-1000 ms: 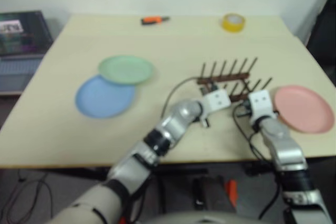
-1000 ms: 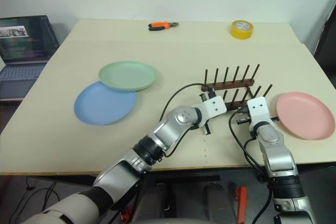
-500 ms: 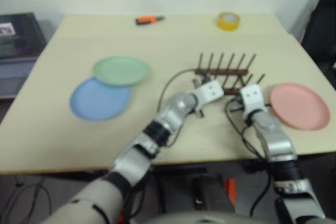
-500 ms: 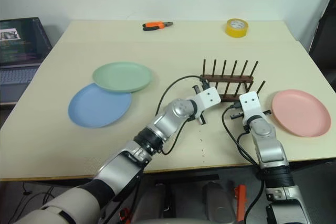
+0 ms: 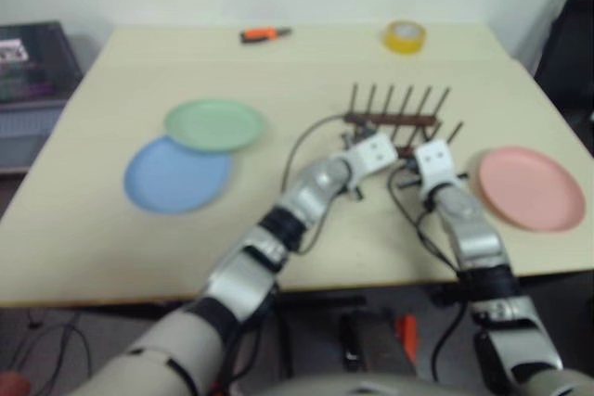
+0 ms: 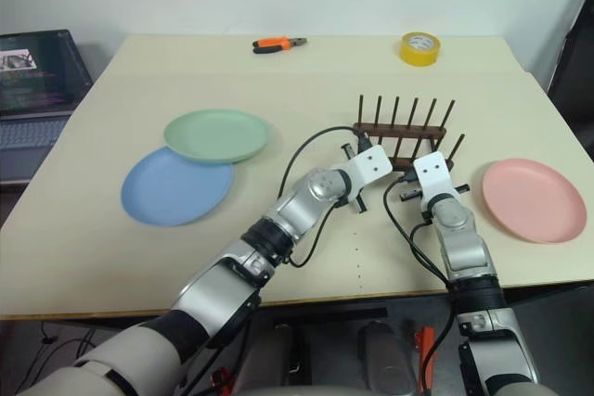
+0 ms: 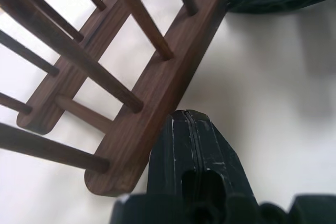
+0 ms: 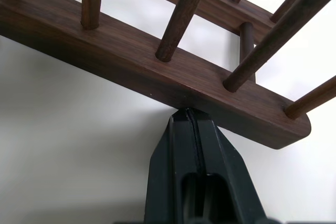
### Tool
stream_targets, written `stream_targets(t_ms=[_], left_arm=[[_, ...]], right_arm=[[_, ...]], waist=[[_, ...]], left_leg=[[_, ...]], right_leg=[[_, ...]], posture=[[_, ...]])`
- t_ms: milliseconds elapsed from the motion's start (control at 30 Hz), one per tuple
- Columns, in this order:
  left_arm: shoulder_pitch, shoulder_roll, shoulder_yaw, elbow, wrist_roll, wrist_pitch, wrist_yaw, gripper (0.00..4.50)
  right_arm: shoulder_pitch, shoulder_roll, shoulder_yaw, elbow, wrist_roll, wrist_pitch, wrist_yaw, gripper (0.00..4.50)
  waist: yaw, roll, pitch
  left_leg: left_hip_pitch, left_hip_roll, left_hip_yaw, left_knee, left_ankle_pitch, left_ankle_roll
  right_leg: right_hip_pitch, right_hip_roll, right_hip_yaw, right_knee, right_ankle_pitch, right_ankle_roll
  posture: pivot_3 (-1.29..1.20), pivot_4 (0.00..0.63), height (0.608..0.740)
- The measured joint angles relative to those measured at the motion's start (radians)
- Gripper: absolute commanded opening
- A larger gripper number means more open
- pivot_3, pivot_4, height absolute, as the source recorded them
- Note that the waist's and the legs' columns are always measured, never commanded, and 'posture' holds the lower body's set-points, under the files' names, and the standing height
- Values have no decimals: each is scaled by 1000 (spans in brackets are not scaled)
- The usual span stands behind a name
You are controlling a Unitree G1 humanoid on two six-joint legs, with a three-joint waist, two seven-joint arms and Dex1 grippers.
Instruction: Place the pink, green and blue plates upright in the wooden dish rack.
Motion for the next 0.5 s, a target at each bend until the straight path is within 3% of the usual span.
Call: stream_targets(t_ms=[500], left_arm=[[-96,-49,34,199,10,-95,88,0]], right_arm=[[-30,10,-5,83,-3,-83,-41,8]], waist=[[1,-1,1]], left_leg=[[-1,-1,0,-1,0,0]], right_leg=[[-1,0,0,0,1,1]], posture=[[0,150,740]])
